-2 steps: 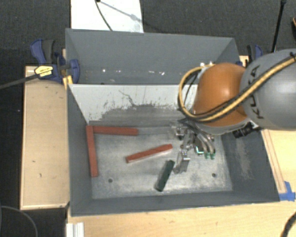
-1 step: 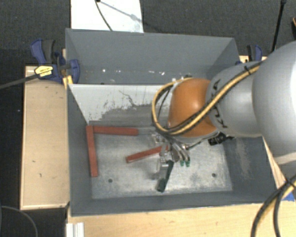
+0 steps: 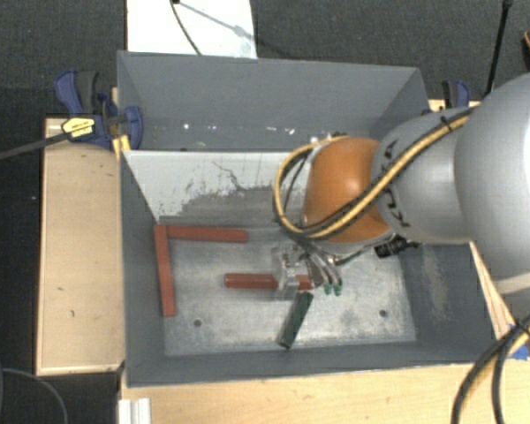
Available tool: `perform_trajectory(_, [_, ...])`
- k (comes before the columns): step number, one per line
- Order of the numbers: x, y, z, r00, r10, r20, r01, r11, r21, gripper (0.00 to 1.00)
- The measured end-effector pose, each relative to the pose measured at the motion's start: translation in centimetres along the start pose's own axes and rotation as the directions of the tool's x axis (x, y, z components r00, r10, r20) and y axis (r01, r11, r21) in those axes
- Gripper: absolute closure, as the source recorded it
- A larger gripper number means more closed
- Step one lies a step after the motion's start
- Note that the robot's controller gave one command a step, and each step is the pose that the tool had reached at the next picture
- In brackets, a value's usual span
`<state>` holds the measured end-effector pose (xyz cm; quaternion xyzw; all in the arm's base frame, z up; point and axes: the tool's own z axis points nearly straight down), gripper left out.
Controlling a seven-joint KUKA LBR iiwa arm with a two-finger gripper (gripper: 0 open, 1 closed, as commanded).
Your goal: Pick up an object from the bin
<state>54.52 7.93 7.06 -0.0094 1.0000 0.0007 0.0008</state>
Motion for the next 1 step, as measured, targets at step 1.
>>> perform_trajectory(1, [-1.92,-2.00,-13.35,1.000,0.004,0.010,-0.004,1.000,0.001,1.00])
